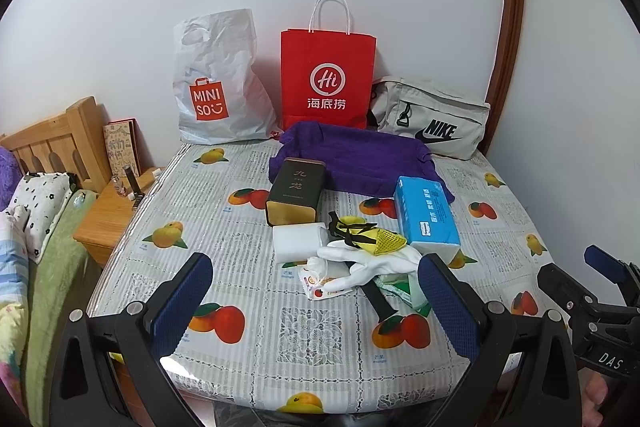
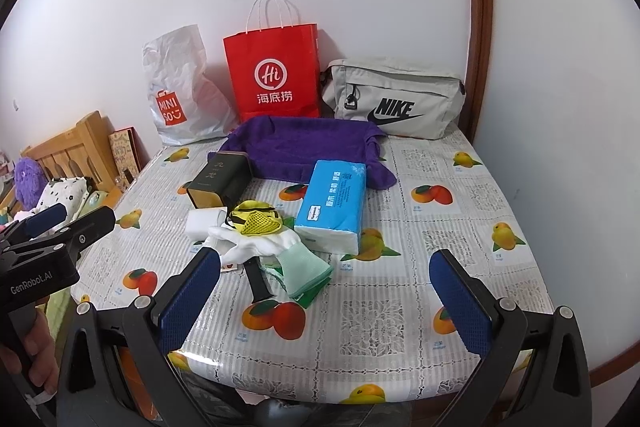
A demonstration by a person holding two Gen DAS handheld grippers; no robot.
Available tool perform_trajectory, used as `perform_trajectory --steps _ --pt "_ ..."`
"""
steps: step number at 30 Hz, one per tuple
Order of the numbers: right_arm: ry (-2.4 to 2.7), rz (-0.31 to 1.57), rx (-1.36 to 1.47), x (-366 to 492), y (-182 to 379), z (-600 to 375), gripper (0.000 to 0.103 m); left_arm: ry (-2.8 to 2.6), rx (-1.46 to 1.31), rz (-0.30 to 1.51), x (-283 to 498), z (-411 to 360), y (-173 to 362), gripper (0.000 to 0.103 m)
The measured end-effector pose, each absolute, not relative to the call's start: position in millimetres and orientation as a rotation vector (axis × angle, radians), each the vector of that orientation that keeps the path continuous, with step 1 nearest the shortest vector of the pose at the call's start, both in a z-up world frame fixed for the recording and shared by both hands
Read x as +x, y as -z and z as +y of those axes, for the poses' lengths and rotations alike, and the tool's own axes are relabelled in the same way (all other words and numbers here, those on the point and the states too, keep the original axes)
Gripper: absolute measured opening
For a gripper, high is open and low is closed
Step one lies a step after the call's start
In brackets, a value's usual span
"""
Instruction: Organize soft objects
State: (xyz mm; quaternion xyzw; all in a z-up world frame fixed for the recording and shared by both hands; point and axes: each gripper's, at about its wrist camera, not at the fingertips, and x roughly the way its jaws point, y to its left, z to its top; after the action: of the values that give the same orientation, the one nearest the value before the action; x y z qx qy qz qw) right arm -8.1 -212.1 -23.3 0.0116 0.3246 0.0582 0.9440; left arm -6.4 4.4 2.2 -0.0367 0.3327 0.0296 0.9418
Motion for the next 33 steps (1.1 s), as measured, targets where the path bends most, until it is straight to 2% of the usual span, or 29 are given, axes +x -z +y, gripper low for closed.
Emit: perform_trajectory --steps 23,33 --pt "-0.117 0.638 -0.013 -4.5 25.8 -207.8 0.103 -0.062 -0.083 0.682 -4.5 8.3 -3.1 0.103" --pt "-0.158 0.712 0.015 20.9 56.3 -212.1 0.103 -0.031 -0.143 0.750 21.9 27.3 32.0 0.103"
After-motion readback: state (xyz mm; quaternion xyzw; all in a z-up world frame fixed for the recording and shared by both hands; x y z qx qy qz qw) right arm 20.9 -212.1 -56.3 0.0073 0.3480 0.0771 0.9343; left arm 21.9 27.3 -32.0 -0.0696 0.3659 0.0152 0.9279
